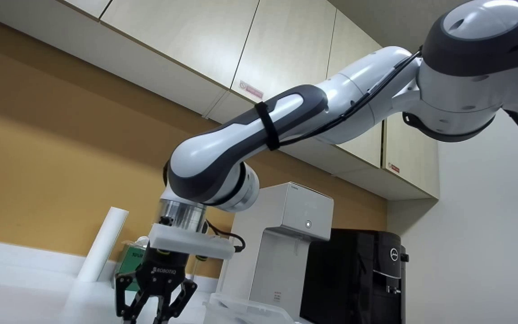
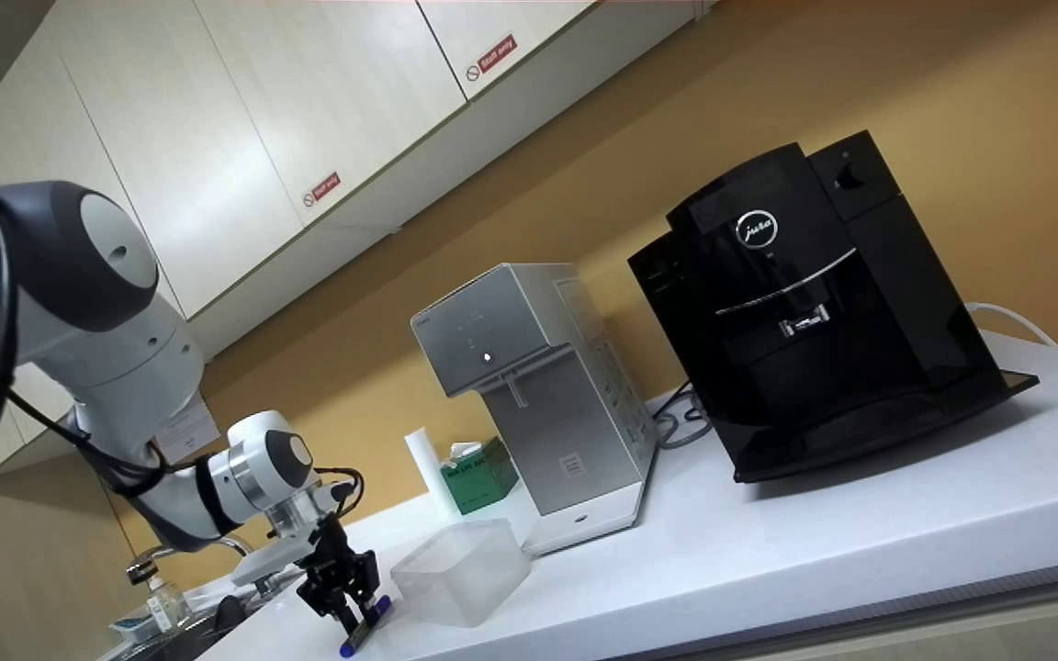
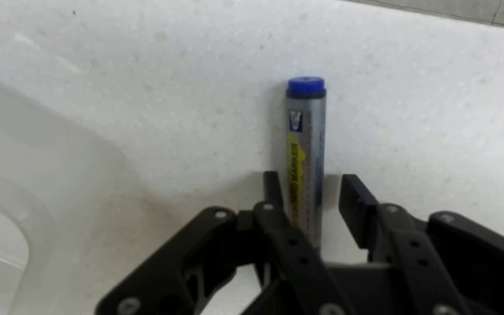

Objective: Put the marker in the bowl

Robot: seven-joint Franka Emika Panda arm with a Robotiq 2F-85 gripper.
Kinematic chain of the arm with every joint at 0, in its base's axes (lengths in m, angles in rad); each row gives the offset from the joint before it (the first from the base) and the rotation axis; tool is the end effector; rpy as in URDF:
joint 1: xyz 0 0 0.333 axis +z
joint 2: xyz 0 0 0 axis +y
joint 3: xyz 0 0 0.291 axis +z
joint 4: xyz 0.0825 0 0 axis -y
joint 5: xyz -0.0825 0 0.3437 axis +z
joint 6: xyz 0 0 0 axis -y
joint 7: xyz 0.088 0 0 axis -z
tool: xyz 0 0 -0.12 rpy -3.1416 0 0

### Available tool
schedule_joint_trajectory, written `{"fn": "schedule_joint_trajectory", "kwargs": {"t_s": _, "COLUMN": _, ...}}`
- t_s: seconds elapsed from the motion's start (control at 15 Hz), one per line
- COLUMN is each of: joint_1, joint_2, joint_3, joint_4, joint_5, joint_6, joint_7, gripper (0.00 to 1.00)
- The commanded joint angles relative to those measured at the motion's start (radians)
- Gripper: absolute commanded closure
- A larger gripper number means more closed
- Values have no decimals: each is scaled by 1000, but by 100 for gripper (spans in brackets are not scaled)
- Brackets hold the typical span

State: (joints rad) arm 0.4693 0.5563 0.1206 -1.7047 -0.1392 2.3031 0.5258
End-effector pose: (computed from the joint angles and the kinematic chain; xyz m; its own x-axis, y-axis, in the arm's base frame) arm 0.5337 0.3434 0.2673 0.9889 0.1351 0.0621 0.1344 -0.9908 0.0150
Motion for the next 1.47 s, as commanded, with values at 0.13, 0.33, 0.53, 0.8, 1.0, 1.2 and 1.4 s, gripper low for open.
{"fn": "schedule_joint_trajectory", "kwargs": {"t_s": 0.13, "joint_1": 0, "joint_2": 5, "joint_3": -4, "joint_4": 25, "joint_5": 8, "joint_6": -15, "joint_7": -2, "gripper": 100}}
{"fn": "schedule_joint_trajectory", "kwargs": {"t_s": 0.33, "joint_1": 7, "joint_2": -9, "joint_3": -8, "joint_4": 28, "joint_5": -2, "joint_6": -12, "joint_7": 6, "gripper": 95}}
{"fn": "schedule_joint_trajectory", "kwargs": {"t_s": 0.53, "joint_1": 15, "joint_2": -39, "joint_3": -14, "joint_4": 46, "joint_5": -13, "joint_6": -18, "joint_7": 22, "gripper": 95}}
{"fn": "schedule_joint_trajectory", "kwargs": {"t_s": 0.8, "joint_1": 17, "joint_2": -92, "joint_3": -26, "joint_4": 83, "joint_5": -31, "joint_6": -29, "joint_7": 50, "gripper": 95}}
{"fn": "schedule_joint_trajectory", "kwargs": {"t_s": 1.0, "joint_1": 4, "joint_2": -135, "joint_3": -47, "joint_4": 100, "joint_5": -41, "joint_6": -43, "joint_7": 94, "gripper": 95}}
{"fn": "schedule_joint_trajectory", "kwargs": {"t_s": 1.2, "joint_1": -21, "joint_2": -187, "joint_3": -79, "joint_4": 89, "joint_5": -68, "joint_6": -60, "joint_7": 142, "gripper": 95}}
{"fn": "schedule_joint_trajectory", "kwargs": {"t_s": 1.4, "joint_1": -66, "joint_2": -230, "joint_3": -83, "joint_4": 60, "joint_5": -78, "joint_6": -84, "joint_7": 127, "gripper": 95}}
